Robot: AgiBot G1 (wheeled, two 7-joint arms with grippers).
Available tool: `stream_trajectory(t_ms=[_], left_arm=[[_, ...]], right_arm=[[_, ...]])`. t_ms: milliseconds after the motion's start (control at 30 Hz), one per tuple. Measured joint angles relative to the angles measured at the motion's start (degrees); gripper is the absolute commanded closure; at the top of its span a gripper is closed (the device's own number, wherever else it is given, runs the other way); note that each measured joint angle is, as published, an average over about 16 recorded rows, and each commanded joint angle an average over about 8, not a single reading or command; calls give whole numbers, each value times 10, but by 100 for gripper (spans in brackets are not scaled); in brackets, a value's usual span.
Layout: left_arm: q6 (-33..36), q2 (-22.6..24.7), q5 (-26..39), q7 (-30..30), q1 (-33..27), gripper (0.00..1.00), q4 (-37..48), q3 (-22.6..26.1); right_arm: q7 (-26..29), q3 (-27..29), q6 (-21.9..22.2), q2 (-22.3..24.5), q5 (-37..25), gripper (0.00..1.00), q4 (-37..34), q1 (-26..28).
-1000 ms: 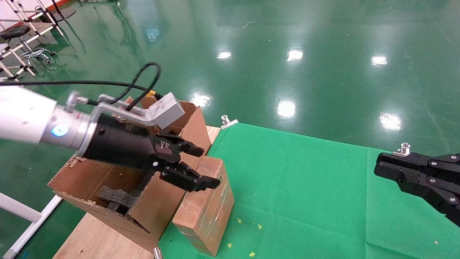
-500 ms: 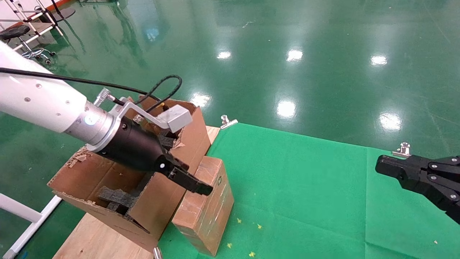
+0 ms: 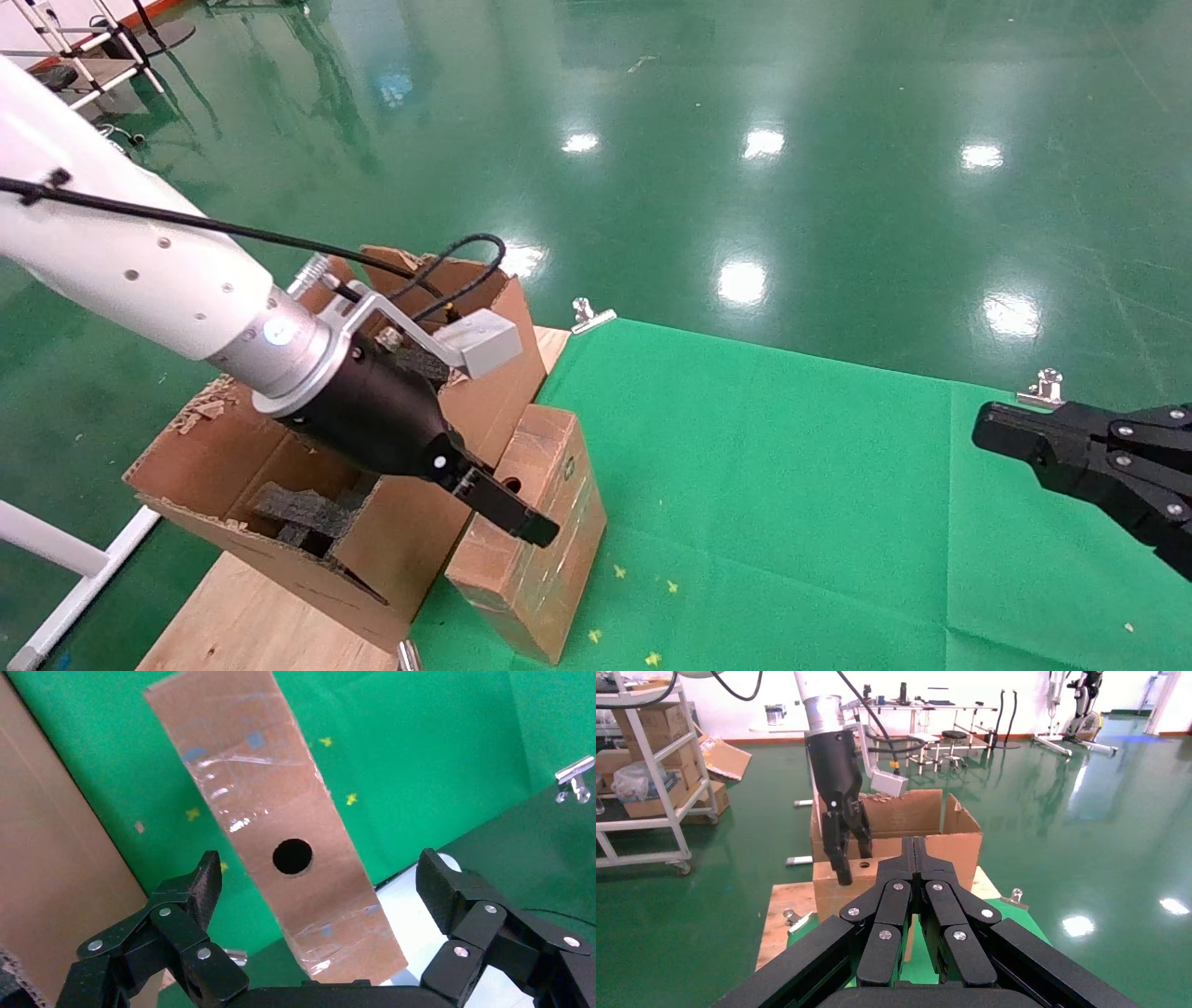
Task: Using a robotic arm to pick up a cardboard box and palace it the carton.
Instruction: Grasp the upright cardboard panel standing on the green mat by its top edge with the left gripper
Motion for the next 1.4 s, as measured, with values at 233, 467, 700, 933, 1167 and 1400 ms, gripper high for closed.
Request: stream_trajectory(t_ms=[233, 467, 700, 933, 1167, 1400], left_arm=[[-7, 13, 11, -24, -5, 8, -10, 24], [-16, 21, 22, -36, -10, 95, -18, 38], [-20, 23, 28, -38, -12, 100, -21, 42], [-19, 23, 27, -38, -11, 100, -21, 41], [-18, 22, 25, -39, -10, 100, -19, 40], [-17, 22, 24, -39, -10, 100, -19, 39]], right_arm=[[0, 0, 0, 0, 0, 0, 0, 0], [0, 0, 0, 0, 0, 0, 0, 0], [0, 0, 0, 0, 0, 0, 0, 0], [0, 0, 0, 0, 0, 0, 0, 0], [0, 0, 0, 0, 0, 0, 0, 0], [0, 0, 0, 0, 0, 0, 0, 0]])
